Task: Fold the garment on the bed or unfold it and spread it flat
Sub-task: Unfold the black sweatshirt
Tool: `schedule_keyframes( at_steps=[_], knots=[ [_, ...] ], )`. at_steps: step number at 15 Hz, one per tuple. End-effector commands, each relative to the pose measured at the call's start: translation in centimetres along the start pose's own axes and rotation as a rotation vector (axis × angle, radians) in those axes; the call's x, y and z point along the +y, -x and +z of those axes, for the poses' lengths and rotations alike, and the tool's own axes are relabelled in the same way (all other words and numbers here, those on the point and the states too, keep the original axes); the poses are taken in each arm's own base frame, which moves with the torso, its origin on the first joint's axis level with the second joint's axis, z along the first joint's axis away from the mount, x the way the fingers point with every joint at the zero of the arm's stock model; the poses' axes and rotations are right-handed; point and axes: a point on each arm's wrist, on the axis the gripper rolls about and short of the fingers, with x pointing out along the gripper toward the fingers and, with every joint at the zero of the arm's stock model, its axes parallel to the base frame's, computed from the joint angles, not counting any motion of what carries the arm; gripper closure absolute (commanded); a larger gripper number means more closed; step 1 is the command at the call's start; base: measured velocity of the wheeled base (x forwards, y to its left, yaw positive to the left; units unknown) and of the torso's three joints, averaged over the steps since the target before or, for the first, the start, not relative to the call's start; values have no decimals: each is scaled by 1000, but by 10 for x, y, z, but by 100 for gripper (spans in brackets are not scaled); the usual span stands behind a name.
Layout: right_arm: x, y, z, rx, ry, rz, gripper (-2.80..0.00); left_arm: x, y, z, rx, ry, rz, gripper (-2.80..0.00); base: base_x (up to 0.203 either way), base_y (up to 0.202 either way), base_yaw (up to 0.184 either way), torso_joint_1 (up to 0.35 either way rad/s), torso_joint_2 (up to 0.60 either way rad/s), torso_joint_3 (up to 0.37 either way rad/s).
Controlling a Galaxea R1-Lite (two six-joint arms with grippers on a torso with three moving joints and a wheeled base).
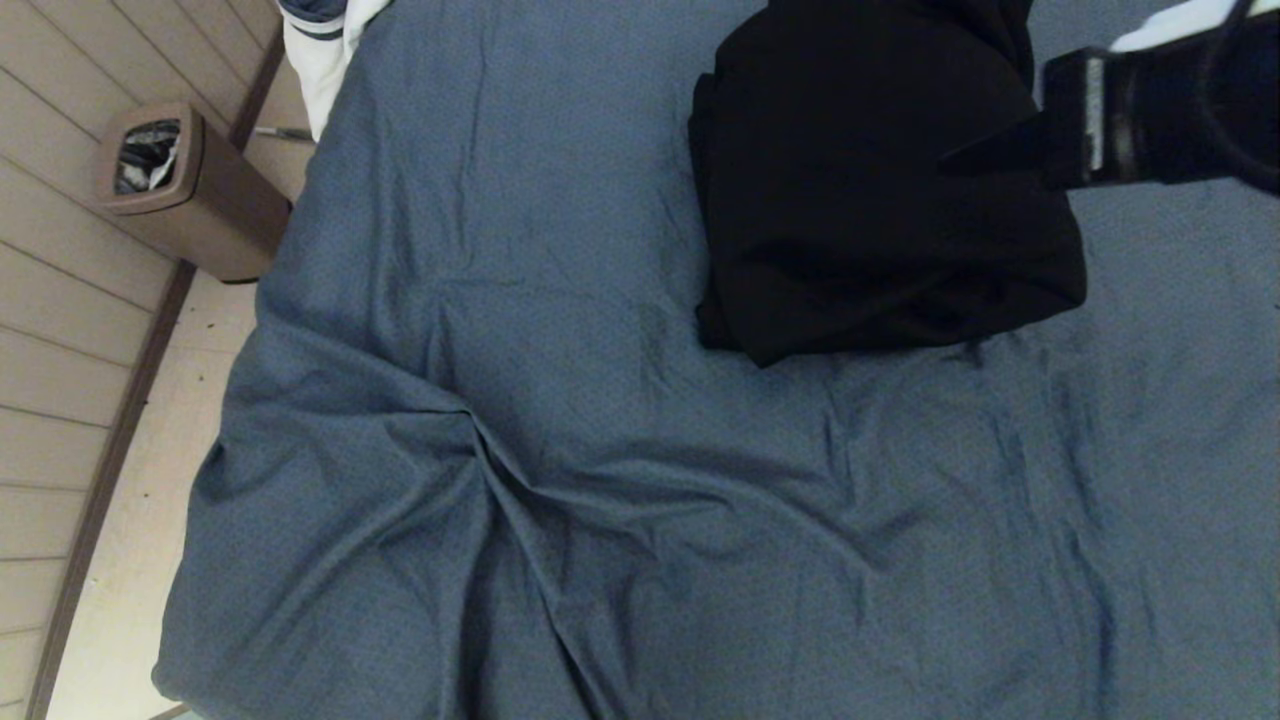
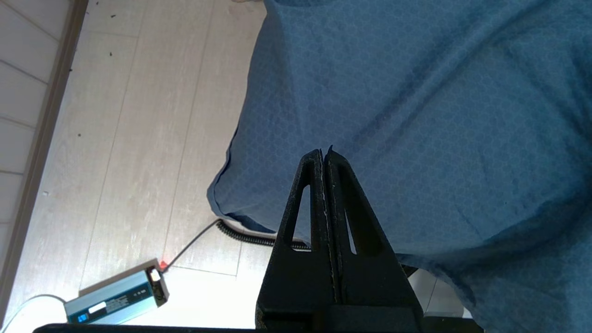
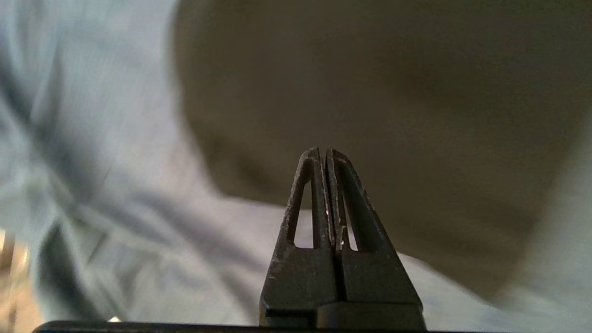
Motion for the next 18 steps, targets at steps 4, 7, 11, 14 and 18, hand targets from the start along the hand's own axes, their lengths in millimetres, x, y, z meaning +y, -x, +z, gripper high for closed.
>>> schedule_keyframes(
  at_steps=[4,7,11,14,18],
  knots=[
    [54,-38,3,-34,124,-34,0,0,0,0,1,0,1,0,0,0,0,0,0,0],
    [66,-36,8,-98,163,-54,0,0,0,0,1,0,1,0,0,0,0,0,0,0],
    [73,-43,9,-117,220,-105,0,0,0,0,1,0,1,0,0,0,0,0,0,0],
    [74,-48,7,-111,227,-114,0,0,0,0,0,0,1,0,0,0,0,0,0,0],
    [74,-48,12,-148,241,-123,0,0,0,0,1,0,1,0,0,0,0,0,0,0]
  ],
)
